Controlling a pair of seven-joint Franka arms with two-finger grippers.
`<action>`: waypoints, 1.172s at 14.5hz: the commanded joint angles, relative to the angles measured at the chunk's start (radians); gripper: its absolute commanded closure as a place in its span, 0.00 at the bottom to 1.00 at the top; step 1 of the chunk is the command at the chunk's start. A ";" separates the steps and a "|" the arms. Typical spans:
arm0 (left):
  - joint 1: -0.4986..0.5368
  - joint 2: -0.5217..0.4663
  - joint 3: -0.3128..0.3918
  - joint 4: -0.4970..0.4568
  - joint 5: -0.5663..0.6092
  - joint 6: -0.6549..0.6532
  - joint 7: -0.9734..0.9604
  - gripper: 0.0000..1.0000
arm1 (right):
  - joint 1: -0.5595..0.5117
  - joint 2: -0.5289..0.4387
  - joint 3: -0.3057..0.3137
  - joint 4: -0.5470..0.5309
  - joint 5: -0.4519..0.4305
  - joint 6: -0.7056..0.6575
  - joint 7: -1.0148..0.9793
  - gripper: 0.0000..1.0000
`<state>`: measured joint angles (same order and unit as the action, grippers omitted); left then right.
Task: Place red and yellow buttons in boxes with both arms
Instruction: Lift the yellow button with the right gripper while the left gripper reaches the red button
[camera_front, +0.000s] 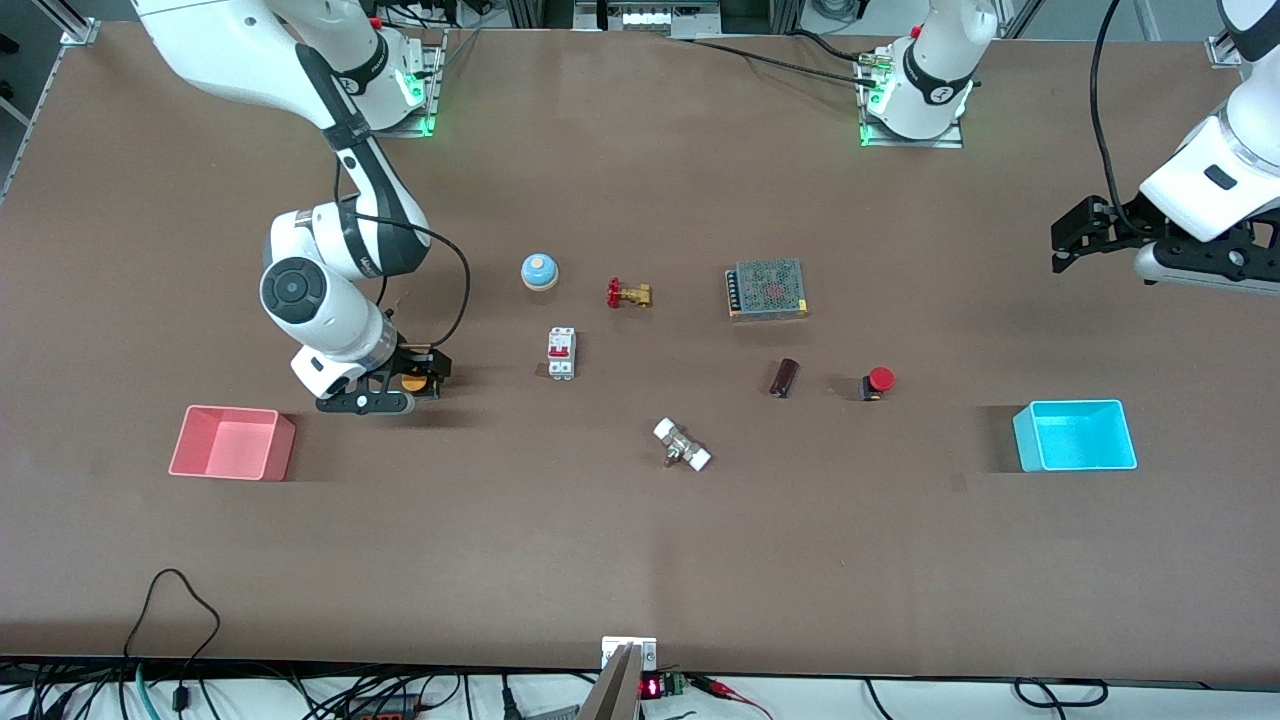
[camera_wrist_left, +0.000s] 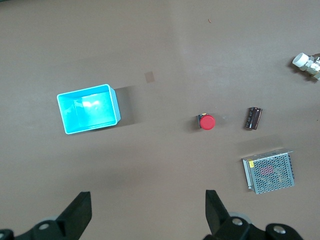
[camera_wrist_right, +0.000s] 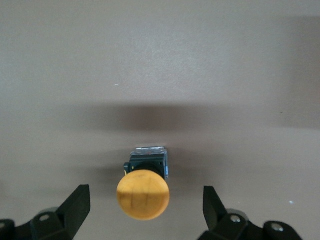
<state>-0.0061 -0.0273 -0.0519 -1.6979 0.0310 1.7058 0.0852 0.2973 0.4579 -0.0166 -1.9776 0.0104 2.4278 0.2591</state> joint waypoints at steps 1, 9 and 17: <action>0.003 0.018 0.007 0.029 0.010 -0.008 0.015 0.00 | 0.005 0.010 0.004 0.000 -0.015 0.017 0.019 0.00; 0.021 0.023 0.010 0.029 0.000 -0.023 0.016 0.00 | 0.005 0.030 0.004 0.000 -0.017 0.037 0.006 0.36; 0.018 0.041 0.010 0.029 0.000 -0.028 0.013 0.00 | 0.005 0.030 0.004 0.000 -0.017 0.036 0.006 0.73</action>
<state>0.0129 -0.0162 -0.0406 -1.6980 0.0310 1.7009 0.0852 0.3011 0.4872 -0.0147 -1.9775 0.0097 2.4547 0.2589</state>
